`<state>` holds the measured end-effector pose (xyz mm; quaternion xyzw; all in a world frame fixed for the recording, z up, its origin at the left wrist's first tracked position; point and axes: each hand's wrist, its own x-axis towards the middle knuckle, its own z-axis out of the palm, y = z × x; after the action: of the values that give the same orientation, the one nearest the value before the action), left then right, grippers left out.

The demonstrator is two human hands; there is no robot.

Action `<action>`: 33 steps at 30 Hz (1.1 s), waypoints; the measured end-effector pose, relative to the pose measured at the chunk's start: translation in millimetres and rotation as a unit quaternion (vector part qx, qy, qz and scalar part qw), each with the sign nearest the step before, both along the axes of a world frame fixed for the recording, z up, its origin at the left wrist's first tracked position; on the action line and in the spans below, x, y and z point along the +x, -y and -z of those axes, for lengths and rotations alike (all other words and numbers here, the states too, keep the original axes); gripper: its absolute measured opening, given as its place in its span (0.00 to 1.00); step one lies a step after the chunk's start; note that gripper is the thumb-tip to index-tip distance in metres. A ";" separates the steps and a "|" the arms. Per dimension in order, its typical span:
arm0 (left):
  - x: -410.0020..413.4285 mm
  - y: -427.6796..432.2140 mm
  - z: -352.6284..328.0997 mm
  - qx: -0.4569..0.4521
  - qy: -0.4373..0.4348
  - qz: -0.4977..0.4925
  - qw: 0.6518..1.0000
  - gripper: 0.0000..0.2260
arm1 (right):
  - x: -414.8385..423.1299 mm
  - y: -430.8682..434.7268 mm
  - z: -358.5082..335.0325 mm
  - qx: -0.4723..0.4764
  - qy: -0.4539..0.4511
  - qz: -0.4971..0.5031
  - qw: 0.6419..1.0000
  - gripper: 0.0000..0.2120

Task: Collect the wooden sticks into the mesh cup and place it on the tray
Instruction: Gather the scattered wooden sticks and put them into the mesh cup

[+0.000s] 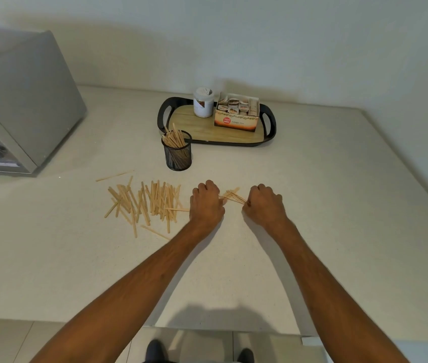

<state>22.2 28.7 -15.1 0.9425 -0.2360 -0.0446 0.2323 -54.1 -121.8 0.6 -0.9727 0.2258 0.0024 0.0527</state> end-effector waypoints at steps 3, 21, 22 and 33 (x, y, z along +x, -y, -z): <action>-2.2 -2.0 3.5 0.044 0.046 -0.010 0.998 0.22 | -2.3 4.1 3.7 -0.014 0.008 -0.039 0.999 0.10; -2.4 2.7 -3.4 0.105 0.117 0.063 0.986 0.19 | -1.6 17.7 -12.1 0.038 0.064 -0.022 0.997 0.06; 1.4 1.1 -4.9 0.078 0.106 0.063 0.989 0.18 | -0.9 20.8 -14.4 0.060 0.086 -0.007 0.994 0.05; 37.3 -8.0 -16.5 -0.168 -0.049 0.003 0.985 0.09 | 11.9 36.3 -26.8 0.460 0.219 0.093 0.856 0.10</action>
<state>59.5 36.6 1.4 0.8860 -0.2311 -0.0505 0.3988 -42.2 -158.0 27.4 -0.7874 0.2714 -0.1120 0.5421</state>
